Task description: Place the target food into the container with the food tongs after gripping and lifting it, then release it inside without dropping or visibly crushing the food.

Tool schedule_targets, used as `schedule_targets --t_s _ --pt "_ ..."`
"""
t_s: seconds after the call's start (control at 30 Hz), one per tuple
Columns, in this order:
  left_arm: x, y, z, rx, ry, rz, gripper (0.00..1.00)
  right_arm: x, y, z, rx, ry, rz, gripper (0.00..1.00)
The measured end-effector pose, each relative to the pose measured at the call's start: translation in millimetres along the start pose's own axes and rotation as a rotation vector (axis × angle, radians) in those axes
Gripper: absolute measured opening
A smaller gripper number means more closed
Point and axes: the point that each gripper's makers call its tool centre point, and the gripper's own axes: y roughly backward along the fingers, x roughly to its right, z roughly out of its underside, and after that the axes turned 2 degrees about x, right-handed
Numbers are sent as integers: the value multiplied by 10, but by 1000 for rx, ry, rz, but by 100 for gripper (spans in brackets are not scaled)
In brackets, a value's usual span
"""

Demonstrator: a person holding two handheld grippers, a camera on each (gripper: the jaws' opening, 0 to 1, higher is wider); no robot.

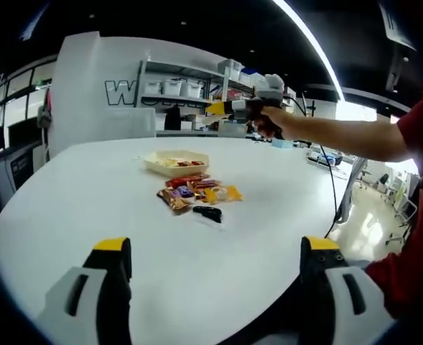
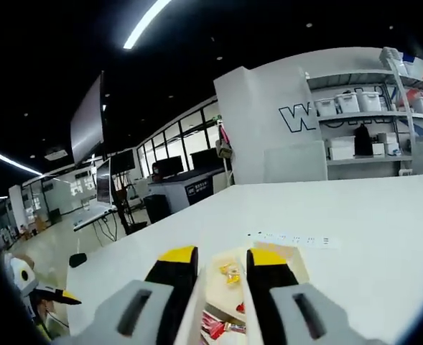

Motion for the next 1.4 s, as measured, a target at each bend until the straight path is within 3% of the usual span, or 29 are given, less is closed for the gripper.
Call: schedule_targets --t_s 0.43,0.67,0.8,1.17,1.4 --pt "29 -26 30 -9 -6 1 98 -54 187 454 -67 -10 -26 22" --pt "35 -29 36 -12 -6 5 98 -222 263 611 -100 -2 -98 22" --pt "38 -43 31 -11 -2 6 98 -331 300 805 -157 66 -137 22" --pt "100 -78 44 -17 -9 23 97 -592 394 1188 -246 117 -242 22" --pt "110 -84 35 -16 -12 26 97 -680 429 1350 -286 140 -278 22"
